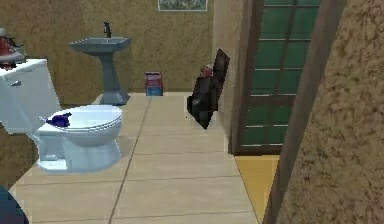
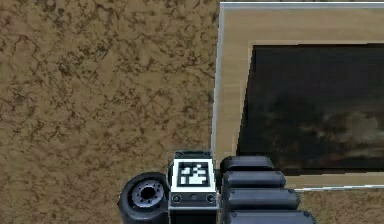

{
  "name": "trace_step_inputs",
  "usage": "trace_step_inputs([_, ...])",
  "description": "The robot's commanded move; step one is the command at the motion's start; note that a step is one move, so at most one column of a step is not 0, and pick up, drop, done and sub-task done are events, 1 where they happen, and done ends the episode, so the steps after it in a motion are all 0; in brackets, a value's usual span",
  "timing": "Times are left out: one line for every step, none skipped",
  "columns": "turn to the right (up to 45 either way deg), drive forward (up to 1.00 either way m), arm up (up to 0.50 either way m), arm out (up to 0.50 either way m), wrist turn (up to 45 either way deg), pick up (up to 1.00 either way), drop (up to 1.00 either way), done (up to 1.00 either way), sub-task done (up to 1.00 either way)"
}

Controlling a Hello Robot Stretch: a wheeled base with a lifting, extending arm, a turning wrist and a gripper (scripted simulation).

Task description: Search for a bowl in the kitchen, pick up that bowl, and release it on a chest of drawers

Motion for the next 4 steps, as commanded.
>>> trace_step_inputs([3.0,0.0,0.0,0.0,0.0,0.0,0.0,0.0,0.0])
trace_step_inputs([0.0,1.0,0.0,0.0,0.0,0.0,0.0,0.0,0.0])
trace_step_inputs([27.0,0.0,0.0,0.0,0.0,0.0,0.0,0.0,0.0])
trace_step_inputs([0.0,0.05,0.0,0.0,0.0,0.0,0.0,0.0,0.0])
